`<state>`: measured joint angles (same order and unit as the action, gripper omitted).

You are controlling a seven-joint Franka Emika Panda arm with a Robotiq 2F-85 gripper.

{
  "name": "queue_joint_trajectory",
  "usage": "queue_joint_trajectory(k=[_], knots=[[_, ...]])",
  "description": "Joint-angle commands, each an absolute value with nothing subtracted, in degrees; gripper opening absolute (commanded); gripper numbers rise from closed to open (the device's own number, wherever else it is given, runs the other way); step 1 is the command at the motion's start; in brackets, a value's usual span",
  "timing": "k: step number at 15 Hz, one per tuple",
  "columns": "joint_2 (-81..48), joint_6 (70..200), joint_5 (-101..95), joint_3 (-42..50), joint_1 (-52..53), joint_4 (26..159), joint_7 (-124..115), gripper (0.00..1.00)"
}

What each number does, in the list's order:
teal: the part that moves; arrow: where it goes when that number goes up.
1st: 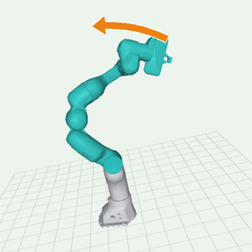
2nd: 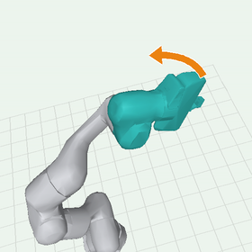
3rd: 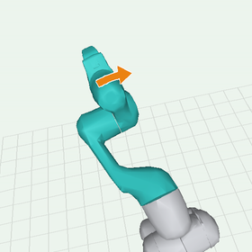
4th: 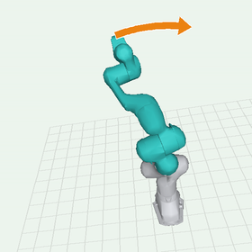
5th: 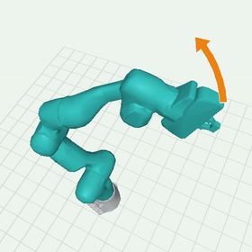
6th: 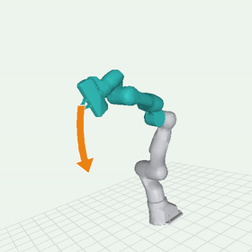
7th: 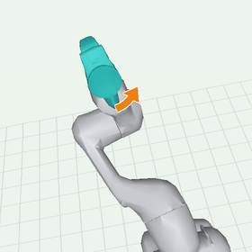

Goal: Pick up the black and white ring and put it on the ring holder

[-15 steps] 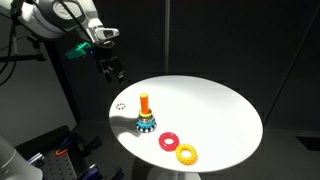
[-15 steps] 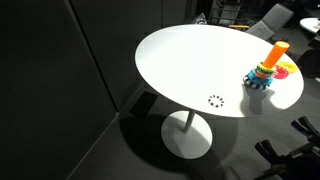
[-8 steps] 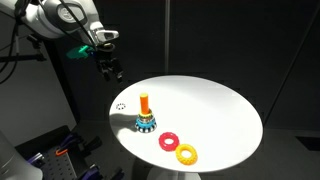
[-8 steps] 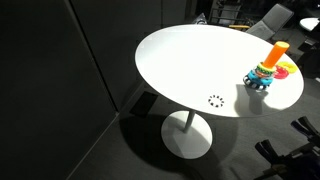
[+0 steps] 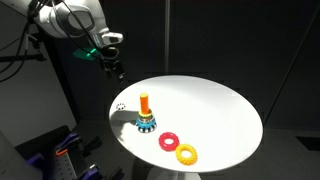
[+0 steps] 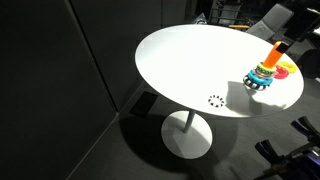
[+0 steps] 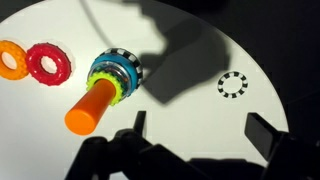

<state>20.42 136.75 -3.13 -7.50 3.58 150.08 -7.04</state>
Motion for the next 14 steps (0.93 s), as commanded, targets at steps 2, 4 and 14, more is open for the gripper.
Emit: queue_joint_trajectory(k=[2, 4, 14], knots=[[14.32, 137.61, -0.66, -7.54, 5.24, 146.95, -6.81, 1.00], [11.75, 137.66, -2.03, -8.62, 5.58, 146.49, -8.16, 1.00], [5.64, 137.56, -2.24, -9.55, 6.99, 146.19, -7.80, 1.00]])
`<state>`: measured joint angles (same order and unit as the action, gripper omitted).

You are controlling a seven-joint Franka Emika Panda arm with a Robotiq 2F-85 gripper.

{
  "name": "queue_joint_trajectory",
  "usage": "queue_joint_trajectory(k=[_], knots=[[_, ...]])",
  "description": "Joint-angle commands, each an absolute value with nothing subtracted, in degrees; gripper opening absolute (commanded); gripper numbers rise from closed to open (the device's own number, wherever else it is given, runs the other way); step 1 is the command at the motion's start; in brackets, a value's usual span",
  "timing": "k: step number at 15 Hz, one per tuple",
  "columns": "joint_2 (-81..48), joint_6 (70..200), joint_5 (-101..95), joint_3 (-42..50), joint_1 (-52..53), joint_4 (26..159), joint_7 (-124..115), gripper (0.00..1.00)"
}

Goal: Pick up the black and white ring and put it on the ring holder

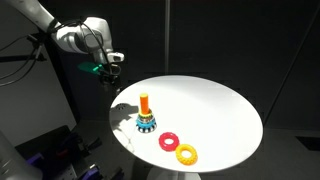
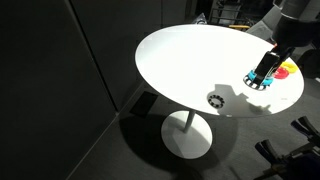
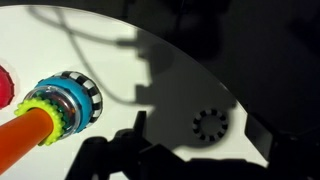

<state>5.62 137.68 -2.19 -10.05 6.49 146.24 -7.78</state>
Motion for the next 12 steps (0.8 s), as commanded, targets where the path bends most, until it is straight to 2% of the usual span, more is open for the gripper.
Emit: queue_joint_trajectory(k=[1, 12], knots=[[5.64, 137.56, -2.24, -9.54, 6.99, 146.19, -7.80, 1.00], [-0.70, 141.12, -0.43, -10.00, 8.43, 144.07, -7.10, 1.00]])
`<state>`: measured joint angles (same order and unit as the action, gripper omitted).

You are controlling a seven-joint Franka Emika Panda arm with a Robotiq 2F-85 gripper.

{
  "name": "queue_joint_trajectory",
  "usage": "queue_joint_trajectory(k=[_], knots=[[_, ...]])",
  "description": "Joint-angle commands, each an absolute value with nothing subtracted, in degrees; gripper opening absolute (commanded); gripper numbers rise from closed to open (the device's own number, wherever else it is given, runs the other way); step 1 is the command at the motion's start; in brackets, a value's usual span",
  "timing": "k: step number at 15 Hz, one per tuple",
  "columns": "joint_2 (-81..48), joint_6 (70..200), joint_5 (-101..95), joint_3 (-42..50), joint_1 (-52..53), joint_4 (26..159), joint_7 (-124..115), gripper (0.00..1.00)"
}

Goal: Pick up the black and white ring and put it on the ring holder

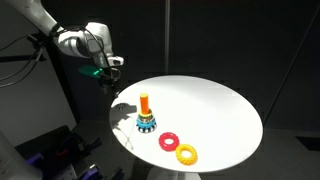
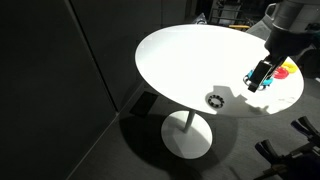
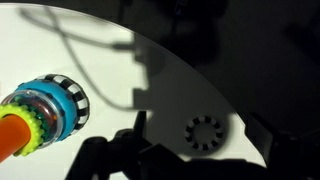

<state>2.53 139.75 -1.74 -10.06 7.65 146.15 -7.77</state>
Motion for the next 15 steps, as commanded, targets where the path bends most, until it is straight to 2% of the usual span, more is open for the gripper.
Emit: queue_joint_trajectory(k=[1, 15], knots=[[-1.97, 141.71, -0.22, -10.03, 8.68, 143.49, -7.02, 1.00], [-16.36, 147.00, -6.46, -8.53, 12.39, 133.64, -9.28, 1.00]])
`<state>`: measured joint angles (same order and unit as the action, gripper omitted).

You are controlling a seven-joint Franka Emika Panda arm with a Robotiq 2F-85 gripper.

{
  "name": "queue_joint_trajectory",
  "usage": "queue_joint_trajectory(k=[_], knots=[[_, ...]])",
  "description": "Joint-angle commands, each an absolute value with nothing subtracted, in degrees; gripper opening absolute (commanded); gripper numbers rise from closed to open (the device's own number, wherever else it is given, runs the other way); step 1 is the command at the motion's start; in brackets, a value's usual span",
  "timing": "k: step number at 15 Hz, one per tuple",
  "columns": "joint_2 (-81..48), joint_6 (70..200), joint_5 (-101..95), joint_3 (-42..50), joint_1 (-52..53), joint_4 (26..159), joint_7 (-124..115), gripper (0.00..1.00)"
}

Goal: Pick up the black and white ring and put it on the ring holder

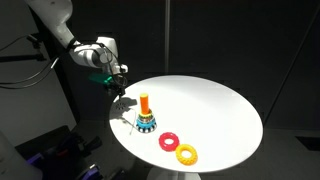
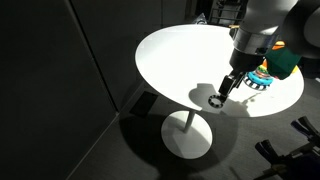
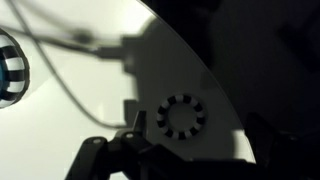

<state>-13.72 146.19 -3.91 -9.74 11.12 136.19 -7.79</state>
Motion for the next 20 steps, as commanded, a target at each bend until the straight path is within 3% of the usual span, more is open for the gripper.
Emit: queue_joint_trajectory(k=[1, 20], knots=[[-17.03, 147.52, -7.05, -8.26, 12.68, 133.30, -9.30, 1.00], [-24.37, 153.98, -11.25, -4.21, 15.99, 131.49, -8.83, 1.00]])
